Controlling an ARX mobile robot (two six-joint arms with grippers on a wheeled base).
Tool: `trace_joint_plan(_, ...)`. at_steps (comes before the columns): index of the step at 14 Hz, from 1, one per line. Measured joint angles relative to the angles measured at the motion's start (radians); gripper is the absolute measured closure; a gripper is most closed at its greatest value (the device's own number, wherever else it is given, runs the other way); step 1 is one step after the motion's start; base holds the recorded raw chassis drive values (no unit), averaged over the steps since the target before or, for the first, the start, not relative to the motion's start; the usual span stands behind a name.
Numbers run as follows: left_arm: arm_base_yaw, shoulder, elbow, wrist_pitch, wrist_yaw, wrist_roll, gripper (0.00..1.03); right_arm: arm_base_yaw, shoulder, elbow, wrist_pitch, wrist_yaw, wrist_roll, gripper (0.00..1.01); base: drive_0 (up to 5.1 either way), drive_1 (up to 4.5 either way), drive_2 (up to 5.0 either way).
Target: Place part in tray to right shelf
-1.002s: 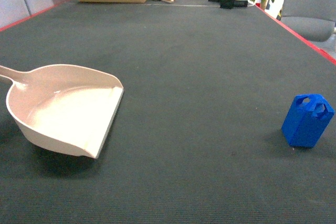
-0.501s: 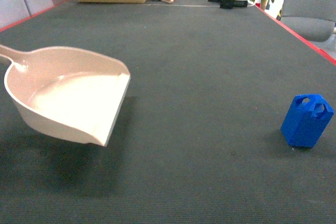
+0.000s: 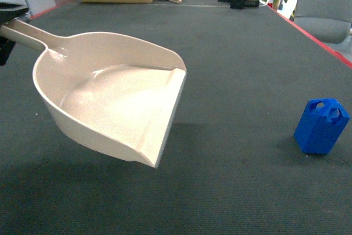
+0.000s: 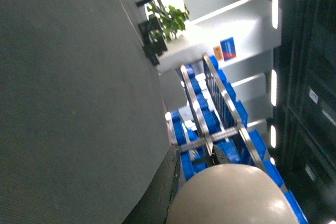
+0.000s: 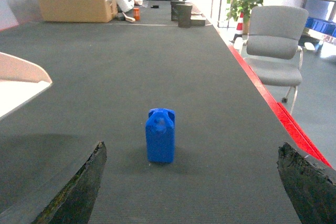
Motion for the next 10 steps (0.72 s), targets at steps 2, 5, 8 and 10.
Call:
trace_joint_plan(2, -0.054, 0.079, 0.051, -0.004, -0.006, -0.026, 0.89, 0.000, 0.000, 0.000, 0.000, 0.000, 0.000, 0.03, 0.0, 0.00, 0.0)
trace_joint_plan(5, -0.148, 0.088, 0.027, 0.000, -0.007, -0.032, 0.90, 0.000, 0.000, 0.000, -0.001, 0.000, 0.000, 0.03, 0.0, 0.00, 0.0)
trace_joint_plan(8, -0.135, 0.092, 0.027, -0.002, -0.021, -0.027, 0.90, 0.000, 0.000, 0.000, -0.001, 0.000, 0.000, 0.03, 0.0, 0.00, 0.0)
trace_joint_plan(10, -0.135, 0.092, 0.027, -0.002, -0.024, -0.026, 0.90, 0.000, 0.000, 0.000, -0.001, 0.000, 0.000, 0.03, 0.0, 0.00, 0.0)
